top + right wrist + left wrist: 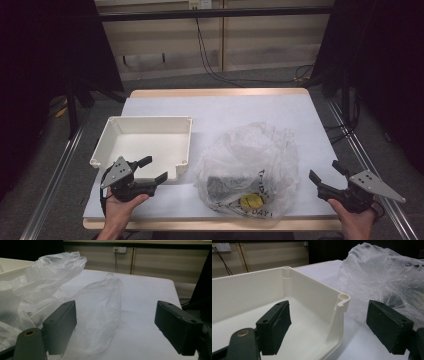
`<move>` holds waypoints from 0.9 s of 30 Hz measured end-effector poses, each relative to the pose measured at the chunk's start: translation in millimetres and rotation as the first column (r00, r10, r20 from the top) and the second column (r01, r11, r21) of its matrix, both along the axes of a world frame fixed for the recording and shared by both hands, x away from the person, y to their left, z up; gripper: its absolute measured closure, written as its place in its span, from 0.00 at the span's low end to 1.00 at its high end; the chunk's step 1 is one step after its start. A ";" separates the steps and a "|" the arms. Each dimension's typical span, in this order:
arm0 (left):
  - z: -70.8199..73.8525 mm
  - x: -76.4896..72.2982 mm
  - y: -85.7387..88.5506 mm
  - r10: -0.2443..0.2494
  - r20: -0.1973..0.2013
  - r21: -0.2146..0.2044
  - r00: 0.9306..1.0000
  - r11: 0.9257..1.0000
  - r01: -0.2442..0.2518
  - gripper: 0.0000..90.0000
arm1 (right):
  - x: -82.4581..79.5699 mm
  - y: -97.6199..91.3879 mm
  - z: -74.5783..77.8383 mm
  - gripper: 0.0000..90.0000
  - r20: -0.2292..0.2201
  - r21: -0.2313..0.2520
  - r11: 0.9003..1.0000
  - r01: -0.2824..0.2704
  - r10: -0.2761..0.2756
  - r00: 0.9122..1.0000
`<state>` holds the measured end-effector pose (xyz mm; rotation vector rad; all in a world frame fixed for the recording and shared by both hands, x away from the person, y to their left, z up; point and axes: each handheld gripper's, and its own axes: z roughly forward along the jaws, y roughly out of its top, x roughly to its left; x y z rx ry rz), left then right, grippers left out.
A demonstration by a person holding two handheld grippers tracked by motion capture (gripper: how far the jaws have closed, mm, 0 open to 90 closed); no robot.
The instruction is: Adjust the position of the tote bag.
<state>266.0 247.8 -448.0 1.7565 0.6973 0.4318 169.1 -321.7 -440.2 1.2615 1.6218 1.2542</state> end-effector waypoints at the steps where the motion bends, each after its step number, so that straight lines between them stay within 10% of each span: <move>1: 0.2 0.6 0.2 -0.010 0.006 0.007 1.000 1.000 0.010 0.22 | 0.4 -0.5 -0.1 0.22 -0.005 0.005 1.000 -0.009 0.009 1.000; 16: 1.0 4.5 -9.3 -0.064 -0.068 0.042 0.996 0.997 0.067 0.41 | 12.2 -1.5 -4.0 0.46 -0.103 0.057 0.995 -0.080 0.086 0.991; 27: 10.2 6.5 -27.7 -0.172 -0.155 0.058 0.973 0.981 0.183 0.58 | 18.7 -4.3 -1.8 0.57 -0.152 0.056 0.987 -0.153 0.160 0.975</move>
